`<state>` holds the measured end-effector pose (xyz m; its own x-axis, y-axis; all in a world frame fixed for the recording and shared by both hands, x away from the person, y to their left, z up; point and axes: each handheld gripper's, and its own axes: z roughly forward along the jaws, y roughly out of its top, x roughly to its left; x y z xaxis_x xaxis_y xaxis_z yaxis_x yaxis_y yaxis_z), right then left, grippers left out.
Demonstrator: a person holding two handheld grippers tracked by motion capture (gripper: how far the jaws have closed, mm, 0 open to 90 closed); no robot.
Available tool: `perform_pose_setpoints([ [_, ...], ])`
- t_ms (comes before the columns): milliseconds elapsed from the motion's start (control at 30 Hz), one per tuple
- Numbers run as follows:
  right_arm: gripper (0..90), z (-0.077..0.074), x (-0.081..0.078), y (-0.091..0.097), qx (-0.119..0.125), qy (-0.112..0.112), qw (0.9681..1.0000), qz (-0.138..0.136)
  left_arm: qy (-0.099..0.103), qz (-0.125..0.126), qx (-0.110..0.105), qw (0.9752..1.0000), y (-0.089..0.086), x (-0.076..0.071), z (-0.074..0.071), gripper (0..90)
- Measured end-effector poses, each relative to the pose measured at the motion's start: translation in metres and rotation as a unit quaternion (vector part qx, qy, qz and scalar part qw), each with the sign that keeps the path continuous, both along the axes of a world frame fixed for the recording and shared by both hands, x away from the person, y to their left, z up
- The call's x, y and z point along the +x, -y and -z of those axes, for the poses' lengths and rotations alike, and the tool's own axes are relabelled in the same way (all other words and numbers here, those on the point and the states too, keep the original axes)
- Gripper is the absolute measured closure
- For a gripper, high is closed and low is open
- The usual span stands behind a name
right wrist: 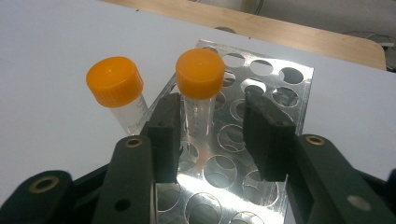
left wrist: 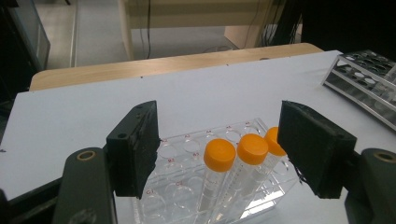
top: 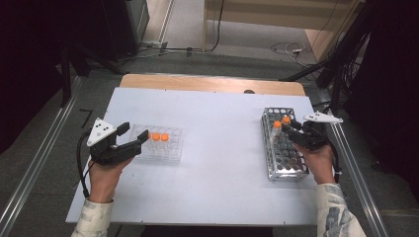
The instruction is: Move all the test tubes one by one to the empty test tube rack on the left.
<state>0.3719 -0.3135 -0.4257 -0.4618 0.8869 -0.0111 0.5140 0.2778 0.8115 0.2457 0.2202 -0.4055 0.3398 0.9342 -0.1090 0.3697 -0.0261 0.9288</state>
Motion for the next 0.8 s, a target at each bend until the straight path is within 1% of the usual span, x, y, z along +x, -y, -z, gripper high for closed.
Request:
perform_pose_setpoints([
  [133, 57.9, 0.001, 0.002, -0.004, -0.01, -0.004, 0.9999, -0.009, -0.001, -0.001, 0.002, 1.0, 0.001, 0.0, 0.0, 29.8],
  [367, 66.0, 0.002, 0.009, -0.01, -0.029, -0.015, 0.9994, -0.013, -0.003, 0.002, 0.002, 1.0, 0.001, 0.001, 0.001, 29.8],
  [467, 65.6, 0.002, 0.012, -0.011, -0.039, -0.029, 0.9987, -0.014, -0.003, 0.001, 0.0, 1.0, 0.001, 0.001, 0.001, 30.0],
  [533, 67.9, 0.003, 0.014, -0.013, -0.045, -0.034, 0.9983, -0.016, -0.002, 0.002, 0.0, 1.0, 0.001, 0.0, 0.001, 30.2],
  [567, 70.5, 0.002, 0.015, -0.013, -0.046, -0.034, 0.9982, -0.016, -0.002, 0.002, 0.001, 1.0, 0.001, 0.0, 0.001, 30.2],
  [600, 71.0, 0.002, 0.015, -0.013, -0.046, -0.033, 0.9982, -0.017, -0.002, 0.002, 0.001, 1.0, 0.001, 0.0, 0.0, 30.2],
  [700, 71.4, 0.002, 0.014, -0.016, -0.052, -0.03, 0.9979, -0.024, -0.001, 0.001, 0.0, 1.0, 0.0, 0.0, 0.0, 30.2],
  [800, 71.4, 0.0, 0.012, -0.015, -0.047, -0.025, 0.9983, -0.022, 0.0, 0.002, 0.0, 1.0, 0.0, 0.0, 0.0, 30.2],
])
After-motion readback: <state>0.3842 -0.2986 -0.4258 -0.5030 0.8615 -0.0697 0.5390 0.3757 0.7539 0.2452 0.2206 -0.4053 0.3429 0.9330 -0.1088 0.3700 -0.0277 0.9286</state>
